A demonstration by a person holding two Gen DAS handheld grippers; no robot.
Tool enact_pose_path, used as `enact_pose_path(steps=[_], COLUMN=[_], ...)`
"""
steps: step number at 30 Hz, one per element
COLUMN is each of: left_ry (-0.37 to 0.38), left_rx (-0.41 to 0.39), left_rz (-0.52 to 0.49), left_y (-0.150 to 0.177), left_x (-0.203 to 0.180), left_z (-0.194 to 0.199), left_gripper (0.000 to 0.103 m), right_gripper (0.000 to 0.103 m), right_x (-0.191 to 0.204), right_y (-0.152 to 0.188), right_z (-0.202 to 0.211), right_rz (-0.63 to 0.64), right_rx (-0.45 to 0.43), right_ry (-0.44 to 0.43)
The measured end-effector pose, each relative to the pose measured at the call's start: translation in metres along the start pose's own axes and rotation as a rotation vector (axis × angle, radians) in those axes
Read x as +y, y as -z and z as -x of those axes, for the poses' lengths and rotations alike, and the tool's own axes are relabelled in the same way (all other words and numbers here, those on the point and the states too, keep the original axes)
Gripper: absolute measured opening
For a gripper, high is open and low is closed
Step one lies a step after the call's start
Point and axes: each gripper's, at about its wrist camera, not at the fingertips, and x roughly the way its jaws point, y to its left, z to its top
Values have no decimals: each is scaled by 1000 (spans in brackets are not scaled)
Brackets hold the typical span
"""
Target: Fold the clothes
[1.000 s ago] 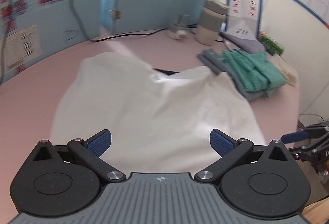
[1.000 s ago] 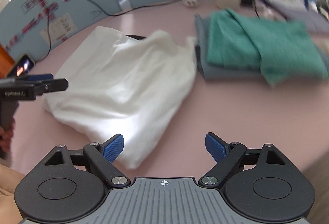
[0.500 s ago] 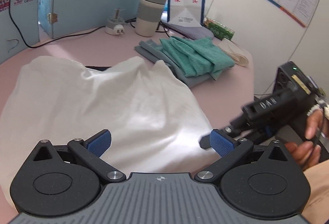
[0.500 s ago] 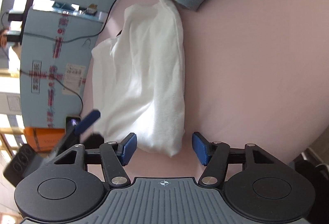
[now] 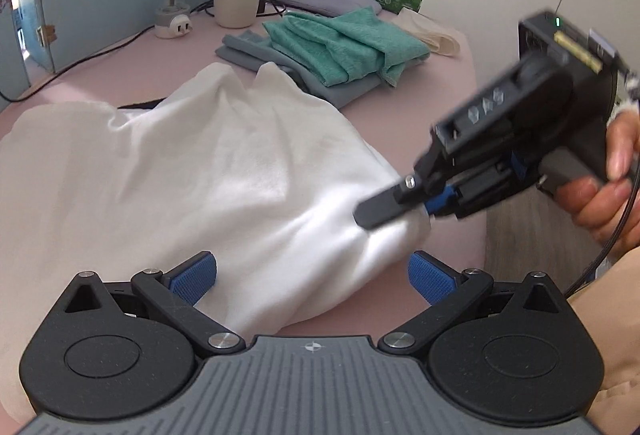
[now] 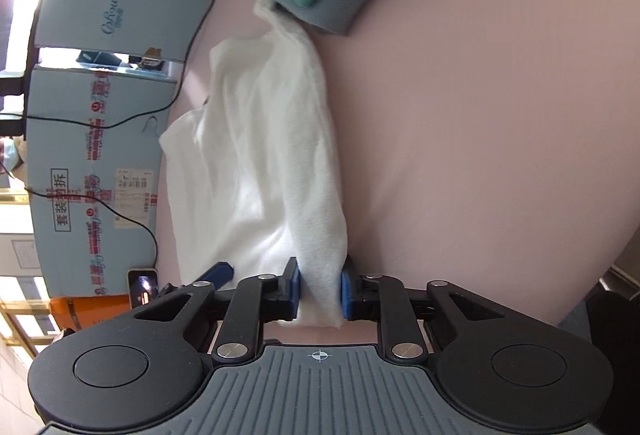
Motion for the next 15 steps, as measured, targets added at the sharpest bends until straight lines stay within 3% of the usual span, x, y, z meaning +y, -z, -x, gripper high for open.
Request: enact_pose_path(steps=[4, 6, 9, 15], left_ry=[-109, -127, -120, -91], left_rx=[-6, 9, 28, -19], left_rz=[-75, -67, -28, 48], left_y=[5, 6, 9, 20], left_x=[-3, 1, 8, 20], left_z=[-3, -4, -1, 18], left_gripper=[103, 103, 103, 103], right_gripper=[14, 14, 14, 13], right_x=[31, 49, 81, 160], right_y=[-7, -12, -19, -17], right_z=[4, 3, -3, -42], right_rz=[98, 156, 255, 473], right_rx=[-23, -31, -36, 17], right_ry=[-70, -89, -134, -239])
